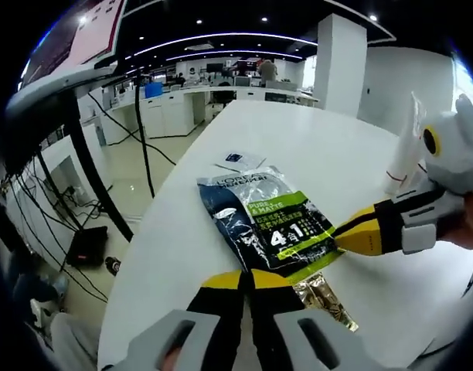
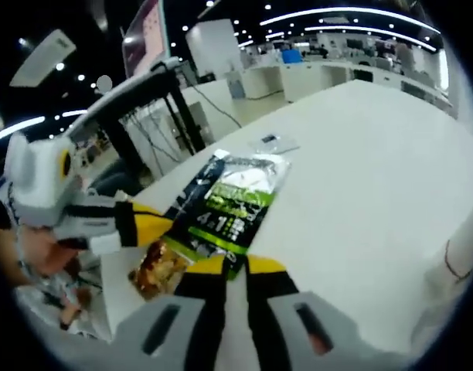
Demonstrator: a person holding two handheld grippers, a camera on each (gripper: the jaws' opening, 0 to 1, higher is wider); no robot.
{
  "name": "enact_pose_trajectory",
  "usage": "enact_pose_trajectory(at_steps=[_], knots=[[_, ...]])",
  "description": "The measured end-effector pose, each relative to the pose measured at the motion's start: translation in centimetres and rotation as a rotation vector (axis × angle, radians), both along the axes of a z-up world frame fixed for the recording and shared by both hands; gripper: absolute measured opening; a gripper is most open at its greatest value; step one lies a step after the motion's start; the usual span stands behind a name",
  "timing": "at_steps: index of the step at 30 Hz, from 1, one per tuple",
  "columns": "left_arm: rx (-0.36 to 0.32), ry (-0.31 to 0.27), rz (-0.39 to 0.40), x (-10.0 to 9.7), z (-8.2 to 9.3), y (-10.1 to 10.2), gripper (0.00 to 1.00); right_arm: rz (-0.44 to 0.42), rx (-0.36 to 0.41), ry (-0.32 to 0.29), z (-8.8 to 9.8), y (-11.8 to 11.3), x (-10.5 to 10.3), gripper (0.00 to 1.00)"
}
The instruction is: Arrange the skincare products in the storage area until every visible bottle or jar stands upright without overlapping.
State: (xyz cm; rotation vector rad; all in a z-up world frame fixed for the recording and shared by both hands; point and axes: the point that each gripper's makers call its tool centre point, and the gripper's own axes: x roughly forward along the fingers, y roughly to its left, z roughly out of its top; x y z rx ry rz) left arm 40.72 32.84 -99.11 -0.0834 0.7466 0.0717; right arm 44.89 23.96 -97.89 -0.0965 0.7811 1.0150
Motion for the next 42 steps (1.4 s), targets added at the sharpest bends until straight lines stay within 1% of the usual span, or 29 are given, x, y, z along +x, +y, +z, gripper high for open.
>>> enact_pose_trajectory(at_steps=[1,2,3,4,6,7,10,12,14,19,21,22,24,27,28,29,30,32,35,38,39,40,41,42], knots=[[0.013,-0.001,-0.007,0.1,-0.1,0.0,0.02,-0.012,0.012,0.017,0.0,0.0,0.0,0.08],[0.03,-0.001,-0.017,0.0,-0.1,0.0,0.02,-0.036,0.031,0.05,0.1,0.1,0.0,0.08],[0.037,-0.002,-0.02,0.1,-0.1,0.0,0.02,-0.05,0.051,0.069,0.2,0.1,0.0,0.08],[0.043,-0.003,-0.023,0.1,-0.2,0.1,0.02,-0.052,0.065,0.077,0.4,0.2,0.0,0.08],[0.049,-0.008,-0.026,0.1,-0.3,0.2,0.02,-0.044,0.064,0.088,0.3,0.3,-0.2,0.08],[0.059,-0.012,-0.032,0.2,-0.4,0.2,0.01,-0.036,0.058,0.105,0.1,0.4,-0.6,0.08],[0.101,-0.017,-0.057,0.2,-0.6,0.2,0.01,-0.047,0.071,0.135,0.1,0.5,-1.0,0.08],[0.108,-0.016,-0.057,0.2,-0.6,0.1,0.01,-0.048,0.073,0.12,0.3,0.5,-1.0,0.07],[0.113,-0.018,-0.055,0.1,-0.7,0.2,0.01,-0.049,0.072,0.1,0.5,0.4,-0.8,0.04],[0.107,-0.027,-0.054,0.0,-0.4,0.1,0.01,-0.032,0.073,0.068,0.8,0.6,-0.8,0.03],[0.107,-0.027,-0.059,-0.1,-0.4,0.1,0.01,-0.013,0.068,0.033,1.0,0.8,-0.8,0.02],[0.115,-0.033,-0.084,0.0,-0.4,0.0,0.01,-0.002,0.06,0.009,1.1,0.8,-0.7,0.02],[0.109,-0.036,-0.109,0.0,-0.4,0.0,0.01,0.018,0.058,-0.021,1.4,0.9,-0.7,0.01],[0.109,-0.03,-0.119,-0.1,-0.1,-0.4,0.0,0.026,0.066,-0.027,1.6,1.0,-0.7,0.01],[0.121,-0.037,-0.127,-0.1,0.2,-0.5,0.0,0.027,0.066,-0.029,1.8,1.0,-0.7,0.01],[0.13,-0.05,-0.131,0.0,0.6,-0.6,0.0,0.033,0.065,-0.046,2.0,1.0,-0.7,0.01],[0.125,-0.057,-0.127,0.0,1.0,-0.5,0.0,0.042,0.063,-0.065,2.2,1.0,-0.6,0.01],[0.103,-0.069,-0.121,0.2,1.7,-0.6,0.0,0.038,0.07,-0.07,2.6,0.8,-0.5,0.01],[0.071,-0.072,-0.113,0.4,2.8,-0.7,0.0,0.034,0.09,-0.084,3.5,0.7,-0.2,0.01],[0.051,-0.087,-0.101,0.6,4.2,-0.9,0.0,0.035,0.1,-0.122,4.5,0.5,0.0,0.01],[0.044,-0.091,-0.097,0.7,4.6,-1.0,0.01,0.034,0.099,-0.144,4.9,0.4,0.1,0.01],[0.043,-0.096,-0.096,0.7,5.0,-1.1,0.01,0.046,0.093,-0.186,5.3,0.3,0.3,0.01],[0.043,-0.108,-0.099,0.8,5.6,-1.3,0.01,0.068,0.072,-0.256,5.8,0.2,0.3,0.01],[0.041,-0.115,-0.099,0.9,6.0,-1.4,0.01,0.076,0.061,-0.292,6.1,0.1,0.3,0.01]])
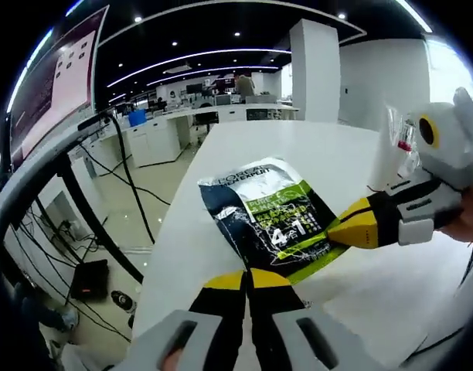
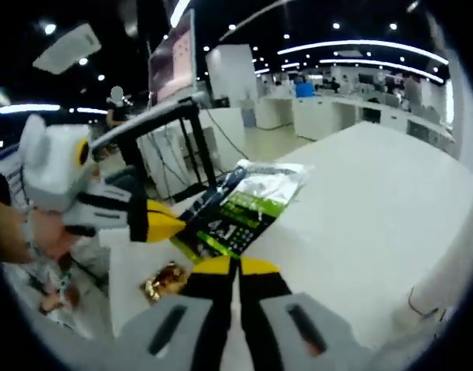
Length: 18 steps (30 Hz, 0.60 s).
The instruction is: Arrange the skincare products in the storage area until every visible bottle or jar stands upright without overlapping.
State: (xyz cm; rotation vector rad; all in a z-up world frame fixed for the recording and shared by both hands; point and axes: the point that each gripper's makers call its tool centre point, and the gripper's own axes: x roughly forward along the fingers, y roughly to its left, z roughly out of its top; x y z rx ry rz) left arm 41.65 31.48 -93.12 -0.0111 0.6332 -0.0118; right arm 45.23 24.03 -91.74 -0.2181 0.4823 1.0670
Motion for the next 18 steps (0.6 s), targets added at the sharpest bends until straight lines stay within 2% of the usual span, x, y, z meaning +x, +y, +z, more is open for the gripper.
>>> enact_pose_trajectory(at_steps=[1,4,6,9,16,18], knots=[[0.003,-0.004,0.004,0.1,0.6,-0.1,0.01,0.003,0.001,-0.016,0.3,0.0,-0.2,0.01],[0.012,-0.01,0.007,0.3,1.5,-0.3,0.01,-0.02,0.043,0.006,1.4,-0.3,-0.2,0.01],[-0.012,-0.027,0.014,0.5,2.5,-0.7,0.01,-0.048,0.081,0.029,2.2,-0.9,0.3,0.01],[-0.043,-0.042,0.019,0.7,3.5,-1.4,0.01,-0.059,0.101,0.028,3.1,-1.7,0.5,0.01],[-0.093,-0.044,0.018,1.1,4.7,-3.0,0.01,-0.106,0.133,0.052,4.2,-3.5,0.5,0.01],[-0.104,-0.042,0.013,1.1,4.9,-3.4,0.01,-0.101,0.13,0.026,4.5,-4.0,0.4,0.01]])
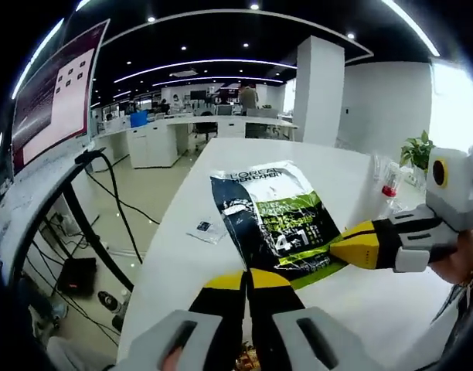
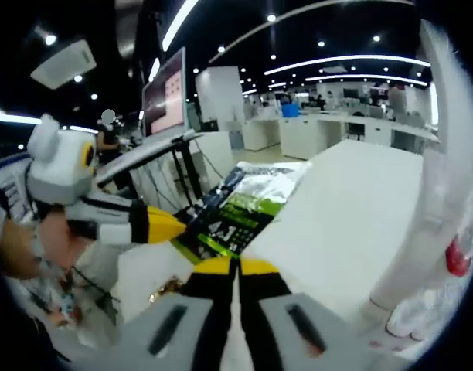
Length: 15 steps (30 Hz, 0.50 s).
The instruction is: Arrange the skincare products in the storage area until every visible bottle or jar stands upright without overlapping.
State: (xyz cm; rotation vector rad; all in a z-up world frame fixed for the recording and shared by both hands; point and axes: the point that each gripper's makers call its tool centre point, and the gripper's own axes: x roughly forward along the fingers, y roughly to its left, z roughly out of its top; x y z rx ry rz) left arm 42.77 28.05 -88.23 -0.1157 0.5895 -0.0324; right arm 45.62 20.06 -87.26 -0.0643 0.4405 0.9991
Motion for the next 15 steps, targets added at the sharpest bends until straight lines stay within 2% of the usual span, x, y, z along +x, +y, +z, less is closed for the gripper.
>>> enact_pose_trajectory(at_steps=[4,15], knots=[[-0.04,0.005,-0.008,0.1,0.2,-1.0,0.01,-0.005,0.001,-0.023,0.5,-0.9,-0.1,0.01],[-0.112,0.032,-0.042,0.6,0.0,-3.4,0.01,-0.065,0.006,0.004,0.3,-3.6,0.2,0.01]])
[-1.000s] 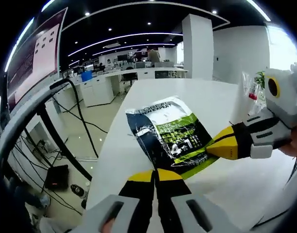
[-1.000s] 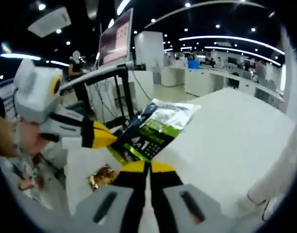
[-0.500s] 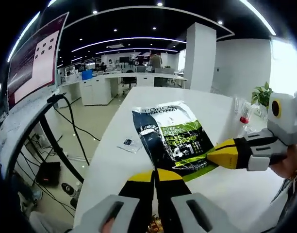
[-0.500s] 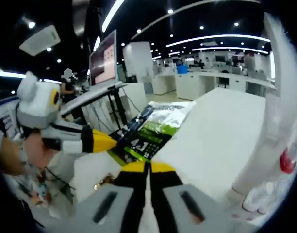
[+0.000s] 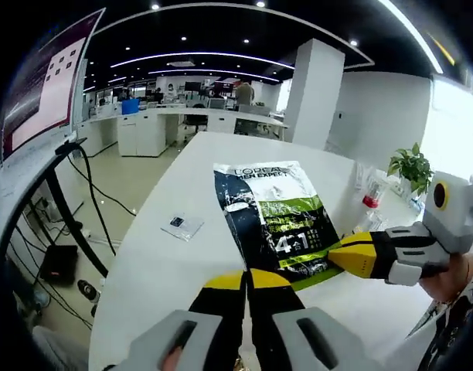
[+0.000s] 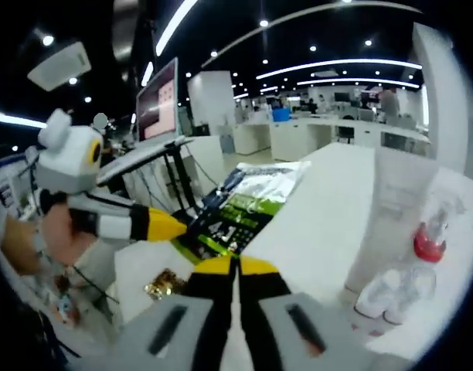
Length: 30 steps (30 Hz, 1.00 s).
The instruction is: Arrange the skincare products in the storage area until every visible bottle or jar stands upright without overlapping.
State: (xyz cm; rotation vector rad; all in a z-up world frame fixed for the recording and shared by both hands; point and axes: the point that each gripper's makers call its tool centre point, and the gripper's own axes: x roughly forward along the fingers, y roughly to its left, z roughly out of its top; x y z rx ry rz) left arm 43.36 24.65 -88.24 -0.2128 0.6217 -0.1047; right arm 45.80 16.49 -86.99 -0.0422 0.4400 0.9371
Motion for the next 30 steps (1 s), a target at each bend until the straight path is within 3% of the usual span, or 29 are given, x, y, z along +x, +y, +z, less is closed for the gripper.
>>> enact_pose_trajectory(at_steps=[12,23,30], knots=[[0.006,0.003,-0.03,1.0,-0.7,-2.2,0.01,-0.067,-0.028,0.016,-0.8,-2.1,0.6,0.01],[-0.036,0.048,-0.056,1.0,-1.3,-3.4,0.01,-0.093,-0.071,-0.002,-1.6,-3.4,0.6,0.01],[-0.033,0.063,-0.076,1.1,-2.0,-4.3,0.01,-0.116,-0.081,0.026,-2.3,-4.3,0.6,0.01]])
